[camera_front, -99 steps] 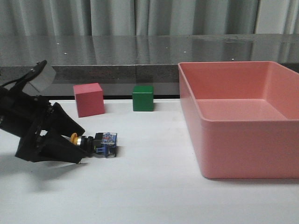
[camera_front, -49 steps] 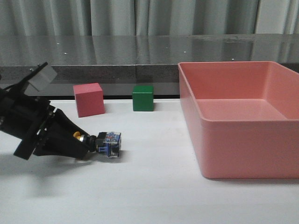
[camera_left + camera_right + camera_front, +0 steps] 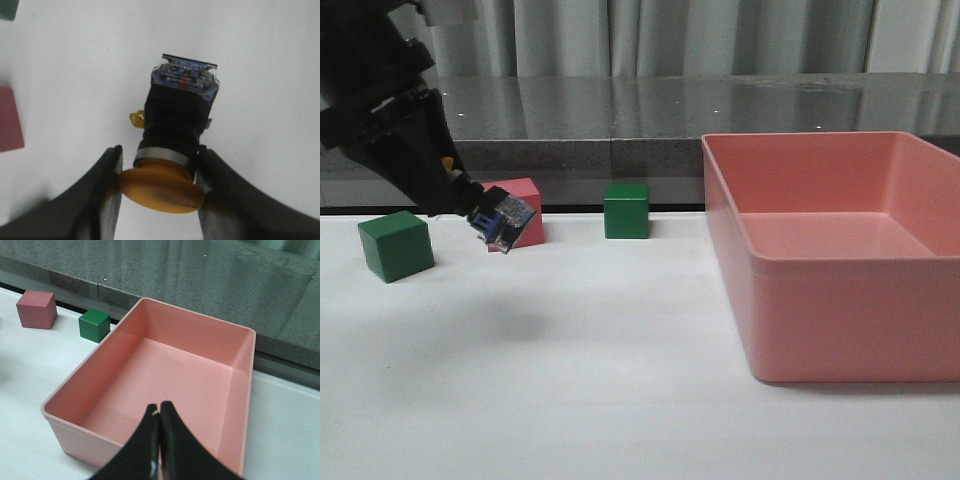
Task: Place and stand button with both arms
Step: 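Lift the button with the left gripper and rotate it upright, then set the button base-down on the table and open the left gripper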
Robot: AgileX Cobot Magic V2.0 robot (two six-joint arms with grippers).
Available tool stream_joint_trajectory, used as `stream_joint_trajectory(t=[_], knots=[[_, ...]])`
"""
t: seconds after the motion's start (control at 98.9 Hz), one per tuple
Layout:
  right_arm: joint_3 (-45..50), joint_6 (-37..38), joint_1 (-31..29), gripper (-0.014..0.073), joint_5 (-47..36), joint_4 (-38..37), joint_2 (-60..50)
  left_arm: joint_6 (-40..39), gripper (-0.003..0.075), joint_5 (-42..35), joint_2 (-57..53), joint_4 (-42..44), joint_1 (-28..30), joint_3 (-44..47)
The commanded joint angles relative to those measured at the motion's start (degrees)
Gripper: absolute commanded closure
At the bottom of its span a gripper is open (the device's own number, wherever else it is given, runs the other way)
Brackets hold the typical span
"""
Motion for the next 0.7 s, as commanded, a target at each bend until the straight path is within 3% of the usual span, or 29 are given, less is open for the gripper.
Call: stream_joint_trajectory(t=[0.0, 0.212, 0.354, 0.687], knots=[[-1.55, 0.1, -0.38, 0.0654, -4.08, 0.35, 0.15, -10.52, 0.074, 0.29, -2.87, 9.83, -4.45, -4.45], [-1.55, 0.1, -0.38, 0.0654, -3.85, 0.34, 0.15, -25.78, 0.0739, -0.15, -1.84, 35.07, -15.22, -5.47], [-1.55, 0.1, -0.38, 0.0654, -3.66, 0.34, 0.15, -31.22, 0.0739, 2.38, 1.16, 46.91, -20.07, -5.47], [-1.55, 0.1, -0.38, 0.0654, -2.59, 0.34, 0.15, -31.79, 0.0739, 4.34, 7.92, 50.57, -24.17, -5.47]])
